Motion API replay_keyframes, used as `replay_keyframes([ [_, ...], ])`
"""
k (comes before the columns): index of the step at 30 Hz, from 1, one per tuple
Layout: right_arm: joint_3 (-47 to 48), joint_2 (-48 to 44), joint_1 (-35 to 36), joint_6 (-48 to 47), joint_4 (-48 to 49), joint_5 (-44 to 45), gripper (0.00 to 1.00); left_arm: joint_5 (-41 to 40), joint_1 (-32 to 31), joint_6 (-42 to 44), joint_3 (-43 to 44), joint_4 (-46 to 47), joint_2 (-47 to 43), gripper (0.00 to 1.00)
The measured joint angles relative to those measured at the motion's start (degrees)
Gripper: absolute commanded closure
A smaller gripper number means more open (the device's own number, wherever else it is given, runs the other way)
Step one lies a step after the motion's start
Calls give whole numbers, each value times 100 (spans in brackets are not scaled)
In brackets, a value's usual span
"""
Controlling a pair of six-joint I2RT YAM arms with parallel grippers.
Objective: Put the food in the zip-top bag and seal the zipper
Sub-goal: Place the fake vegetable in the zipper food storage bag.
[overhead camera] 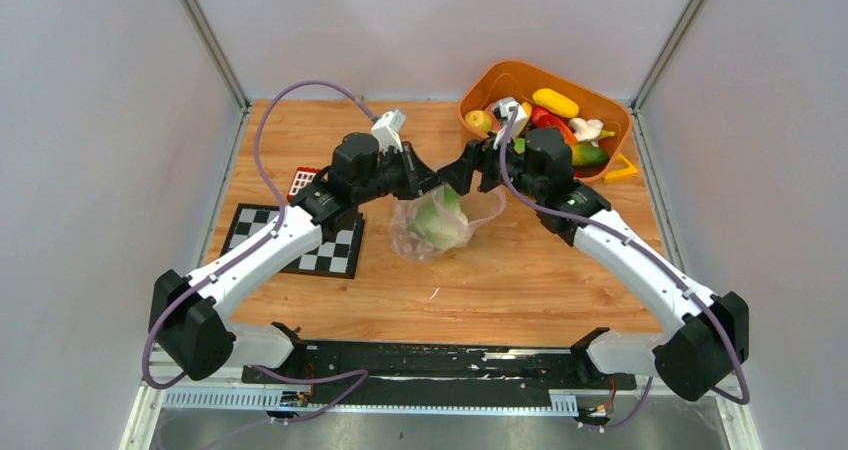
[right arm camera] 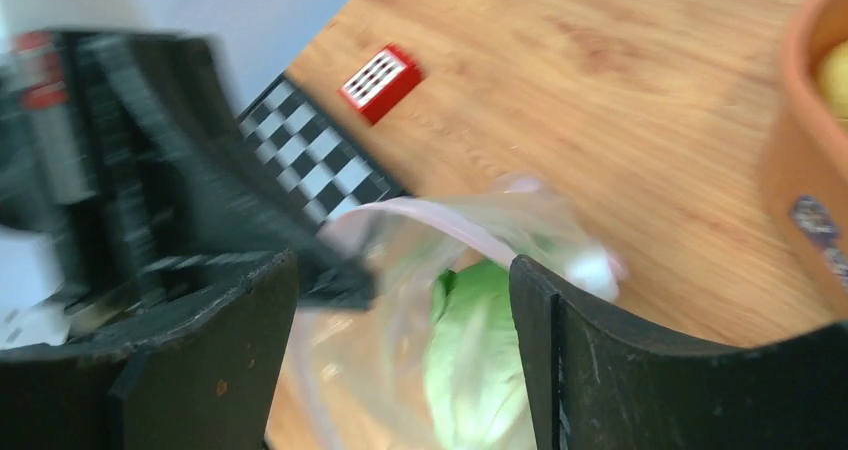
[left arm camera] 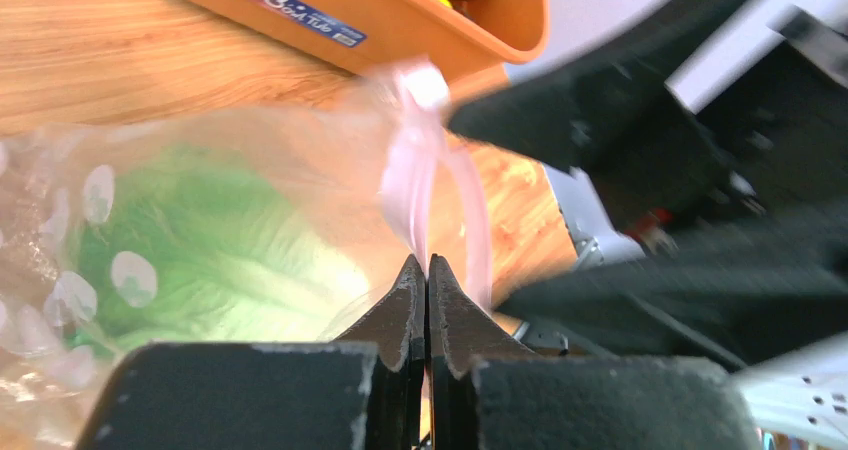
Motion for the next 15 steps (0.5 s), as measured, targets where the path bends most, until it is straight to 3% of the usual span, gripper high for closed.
replay_keyframes([
  [6,304,-396,146,-332,-955,-765,25,-262,11,2,-66,-85,63,100],
  [15,-433,-1213,105,-195,-1486,1019,23,-367,24,11,-149,-22,63,100],
])
